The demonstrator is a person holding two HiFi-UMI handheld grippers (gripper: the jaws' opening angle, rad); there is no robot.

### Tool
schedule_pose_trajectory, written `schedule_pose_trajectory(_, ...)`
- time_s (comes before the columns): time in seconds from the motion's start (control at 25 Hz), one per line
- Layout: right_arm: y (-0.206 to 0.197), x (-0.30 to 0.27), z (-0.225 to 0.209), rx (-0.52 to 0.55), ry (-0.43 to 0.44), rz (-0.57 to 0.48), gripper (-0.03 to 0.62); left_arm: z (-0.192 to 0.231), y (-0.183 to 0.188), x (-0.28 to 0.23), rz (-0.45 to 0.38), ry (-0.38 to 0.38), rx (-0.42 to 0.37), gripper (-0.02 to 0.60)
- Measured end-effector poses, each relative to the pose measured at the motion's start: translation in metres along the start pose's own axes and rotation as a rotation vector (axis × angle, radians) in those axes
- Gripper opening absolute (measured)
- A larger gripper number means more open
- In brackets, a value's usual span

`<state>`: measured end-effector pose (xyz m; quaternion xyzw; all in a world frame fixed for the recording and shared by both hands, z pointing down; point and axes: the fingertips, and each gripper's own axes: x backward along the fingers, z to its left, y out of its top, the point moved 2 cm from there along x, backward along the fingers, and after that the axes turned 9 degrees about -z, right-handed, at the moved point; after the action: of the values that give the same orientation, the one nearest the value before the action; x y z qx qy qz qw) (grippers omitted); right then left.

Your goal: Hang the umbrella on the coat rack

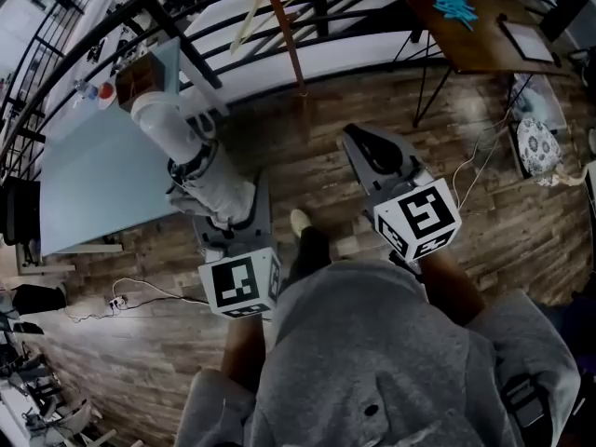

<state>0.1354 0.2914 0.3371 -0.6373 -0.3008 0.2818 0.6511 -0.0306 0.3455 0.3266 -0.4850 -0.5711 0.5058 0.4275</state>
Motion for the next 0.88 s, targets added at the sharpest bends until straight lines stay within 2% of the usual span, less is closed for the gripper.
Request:
schedule_pose_trajectory(0.48, -0.013, -0.111, -0.019, 0.012, 0.030, 0.064, 0.032, 0.076, -0.017, -0.076, 0.038, 0.038, 0.017, 0.242)
schedule_pose_trajectory(0.68, -0.011, -0.150, -0.022, 0.007, 0.021, 0.075, 0.032, 0.103, -0.019, -0.106, 0.050, 0.026, 0.029, 0.242)
schedule_pose_trajectory(0.88, -0.004, -0.179, -0.027, 0.008, 0.009, 0.075, 0.032, 0.119, -0.013, -0.133, 0.035, 0.008, 0.006, 0.242)
